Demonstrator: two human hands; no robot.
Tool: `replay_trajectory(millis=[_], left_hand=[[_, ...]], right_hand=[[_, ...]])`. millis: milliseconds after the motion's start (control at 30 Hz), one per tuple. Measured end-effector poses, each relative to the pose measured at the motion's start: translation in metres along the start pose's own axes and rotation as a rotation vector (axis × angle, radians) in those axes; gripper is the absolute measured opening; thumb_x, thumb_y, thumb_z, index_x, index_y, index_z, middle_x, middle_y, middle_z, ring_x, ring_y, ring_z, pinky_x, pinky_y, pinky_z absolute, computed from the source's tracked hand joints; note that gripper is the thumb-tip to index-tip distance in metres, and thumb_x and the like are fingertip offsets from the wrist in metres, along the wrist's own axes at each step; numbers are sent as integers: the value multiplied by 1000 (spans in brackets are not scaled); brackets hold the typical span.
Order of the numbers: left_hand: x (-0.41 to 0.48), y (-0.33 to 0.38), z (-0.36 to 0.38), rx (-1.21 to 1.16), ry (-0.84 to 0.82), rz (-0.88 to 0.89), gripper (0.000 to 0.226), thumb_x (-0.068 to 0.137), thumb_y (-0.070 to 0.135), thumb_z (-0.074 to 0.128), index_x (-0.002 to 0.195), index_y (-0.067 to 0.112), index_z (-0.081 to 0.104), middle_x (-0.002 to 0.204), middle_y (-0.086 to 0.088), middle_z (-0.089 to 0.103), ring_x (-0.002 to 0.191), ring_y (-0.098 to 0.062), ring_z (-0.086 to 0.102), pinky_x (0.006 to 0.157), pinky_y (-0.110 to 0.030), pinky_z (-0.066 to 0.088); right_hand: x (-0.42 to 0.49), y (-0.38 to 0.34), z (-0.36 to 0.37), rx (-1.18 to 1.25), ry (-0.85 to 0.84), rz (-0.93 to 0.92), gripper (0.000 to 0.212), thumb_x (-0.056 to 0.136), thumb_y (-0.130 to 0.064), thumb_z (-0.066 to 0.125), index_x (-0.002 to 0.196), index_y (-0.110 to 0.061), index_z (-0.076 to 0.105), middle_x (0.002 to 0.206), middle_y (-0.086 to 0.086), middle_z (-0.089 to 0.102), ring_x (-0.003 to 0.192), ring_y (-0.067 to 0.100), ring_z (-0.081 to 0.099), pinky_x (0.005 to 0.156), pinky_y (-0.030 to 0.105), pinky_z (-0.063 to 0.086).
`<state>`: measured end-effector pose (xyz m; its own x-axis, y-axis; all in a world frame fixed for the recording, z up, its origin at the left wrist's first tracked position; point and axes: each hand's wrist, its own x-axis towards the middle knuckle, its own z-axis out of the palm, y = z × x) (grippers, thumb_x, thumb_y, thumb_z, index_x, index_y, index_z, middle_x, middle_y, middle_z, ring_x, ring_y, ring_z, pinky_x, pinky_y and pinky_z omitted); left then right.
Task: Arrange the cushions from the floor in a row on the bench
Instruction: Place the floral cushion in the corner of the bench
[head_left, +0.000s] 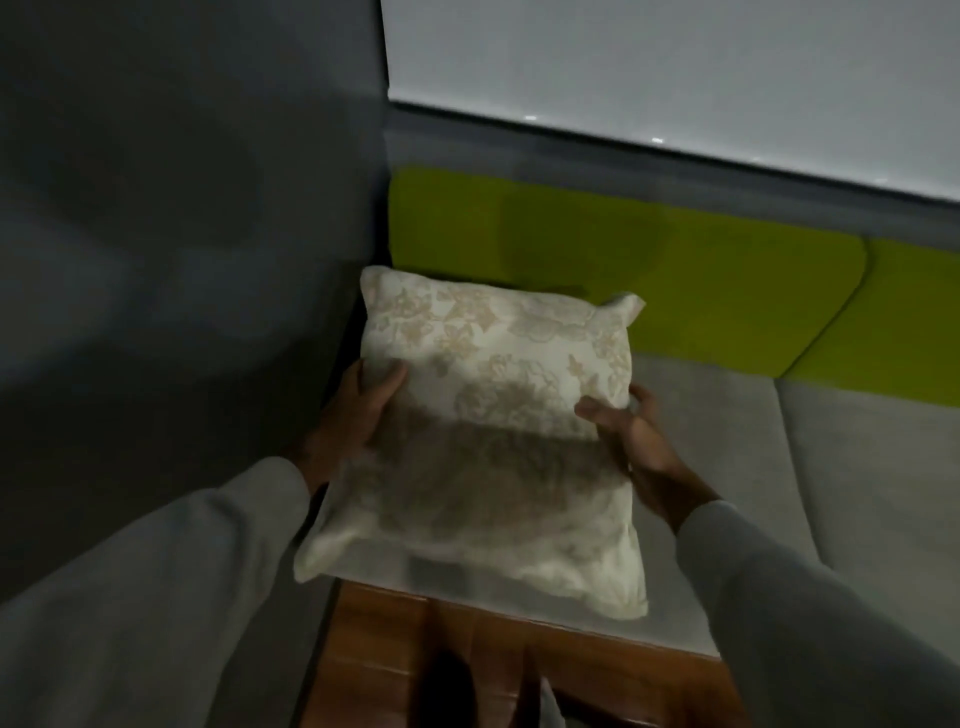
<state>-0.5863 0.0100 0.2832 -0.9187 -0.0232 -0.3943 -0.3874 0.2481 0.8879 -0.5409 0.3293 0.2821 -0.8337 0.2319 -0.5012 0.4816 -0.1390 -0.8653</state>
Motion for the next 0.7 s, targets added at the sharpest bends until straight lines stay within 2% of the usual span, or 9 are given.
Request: replay_trajectory(millis=[67,133,200,267,333,433,500,600,700], left_hand=[[21,-12,2,-3,-15,-40,99,63,78,66,146,32,40,146,4,48,130,-22,50,110,-45,38],[38,-23,6,35,7,-48,103,57,84,64,145,39,36,141,10,48,121,-17,50,102,-39,40],[48,-31,9,85,20,-64,103,59,85,61,147,41,29,143,7,46,123,-21,49,101,-41,41],[61,-43,11,119,7,-98,103,61,83,60,148,40,27,146,3,45,129,-26,48,102,-41,41],[66,-56,12,151,-38,-160,99,66,77,63,150,38,25,149,1,43,129,-27,49,99,-37,45],[58,-65,18,265,-104,-135,100,71,69,67,152,38,18,147,7,43,115,-15,56,84,-20,47],[51,-63,24,313,-101,-64,104,69,70,69,152,39,15,144,11,45,116,-14,57,84,-25,53],[40,-50,33,338,-56,-34,102,70,66,71,153,32,21,138,5,51,113,-23,60,87,-40,57],[25,-30,41,431,-23,-2,79,78,53,72,144,22,41,127,-2,58,109,-28,61,83,-37,54]], right_hand=[[23,10,9,14,12,24,82,74,-17,86,133,-32,32,123,4,67,91,16,75,59,26,58],[43,19,16,-5,42,29,89,66,-25,88,137,-30,34,121,5,66,92,20,74,56,28,58],[53,26,21,-25,49,21,88,67,-27,86,139,-29,35,121,6,65,96,22,72,59,31,60],[65,38,24,-52,41,30,76,77,-20,82,137,-26,37,123,11,64,95,24,72,64,36,61],[70,53,27,-106,11,41,70,82,-10,78,139,-24,39,130,12,62,102,27,69,69,36,59],[64,65,31,-216,-79,90,92,81,-8,78,154,-27,25,137,-1,44,122,27,54,83,32,52],[60,65,27,-249,-96,102,93,83,-8,76,156,-29,23,140,0,41,121,24,49,80,26,49],[50,54,15,-305,-97,98,87,85,-14,75,155,-30,26,155,6,37,121,18,44,87,30,41],[31,38,0,-362,-116,94,86,84,-23,76,154,-35,28,160,5,34,134,22,41,92,32,35]])
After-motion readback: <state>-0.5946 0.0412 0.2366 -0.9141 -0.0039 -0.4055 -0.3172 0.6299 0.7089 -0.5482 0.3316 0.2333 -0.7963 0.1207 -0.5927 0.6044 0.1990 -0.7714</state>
